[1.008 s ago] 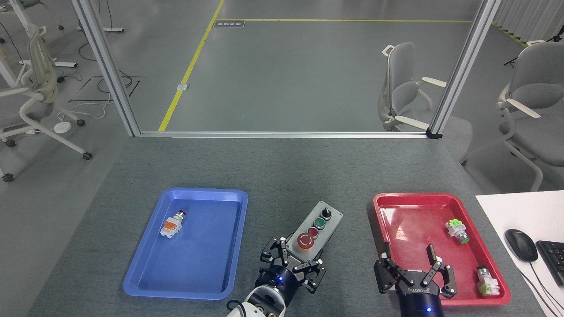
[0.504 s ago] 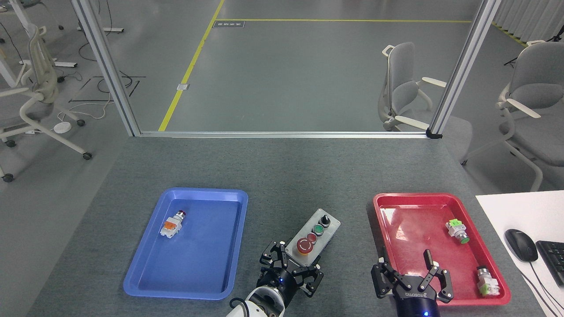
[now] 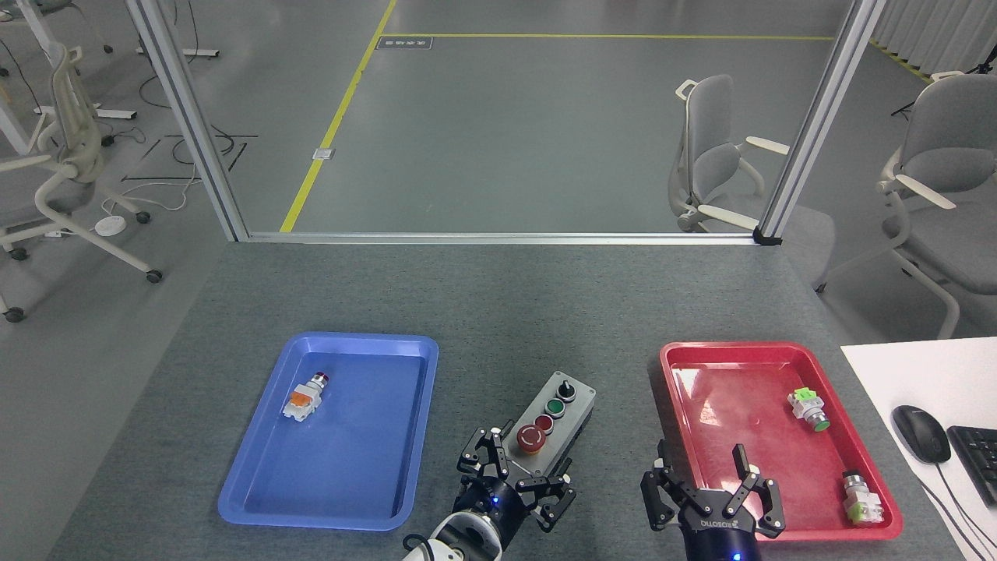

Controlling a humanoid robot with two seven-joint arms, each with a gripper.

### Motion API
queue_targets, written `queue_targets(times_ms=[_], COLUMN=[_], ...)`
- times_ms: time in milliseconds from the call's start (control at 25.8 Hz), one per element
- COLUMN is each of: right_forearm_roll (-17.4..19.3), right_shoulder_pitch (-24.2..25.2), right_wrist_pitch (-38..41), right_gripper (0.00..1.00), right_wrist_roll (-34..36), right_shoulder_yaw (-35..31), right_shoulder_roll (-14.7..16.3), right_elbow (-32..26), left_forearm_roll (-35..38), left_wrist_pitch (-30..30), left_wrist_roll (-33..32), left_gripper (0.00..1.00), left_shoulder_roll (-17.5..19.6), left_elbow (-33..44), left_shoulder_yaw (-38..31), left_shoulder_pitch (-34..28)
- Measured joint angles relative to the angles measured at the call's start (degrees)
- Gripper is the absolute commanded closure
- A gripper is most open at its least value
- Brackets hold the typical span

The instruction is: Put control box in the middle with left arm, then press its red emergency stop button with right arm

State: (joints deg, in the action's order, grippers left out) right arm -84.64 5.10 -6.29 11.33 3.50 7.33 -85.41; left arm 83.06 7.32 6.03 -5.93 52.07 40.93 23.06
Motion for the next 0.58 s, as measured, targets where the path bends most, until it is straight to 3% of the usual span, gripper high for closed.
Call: queue_targets(times_ms=[349,581], right_forearm_roll=[-0.1,-0.4], right_shoulder_pitch=[-0.2,-0.8], right_wrist_pitch=[-0.7,-1.0], right_gripper=[0.07,0.17], right_wrist_roll=[-0.3,-0.1], right_shoulder_yaw=[2.4,3.6], right_shoulder_roll=[-0.4,-1.0], right_elbow=[0.0,0.4], left_forearm_roll=[-2.2,-3.9], left_wrist_pitch=[-2.3,-10.5], left_wrist_roll=[-0.4,0.3], left_gripper=[0.01,0.01], left_shoulder_roll=[14.6,20.2], left_elbow=[19.3,28.0], left_shoulder_yaw=[-4.9,-19.4], left_shoulder_pitch=[-8.6,-17.5])
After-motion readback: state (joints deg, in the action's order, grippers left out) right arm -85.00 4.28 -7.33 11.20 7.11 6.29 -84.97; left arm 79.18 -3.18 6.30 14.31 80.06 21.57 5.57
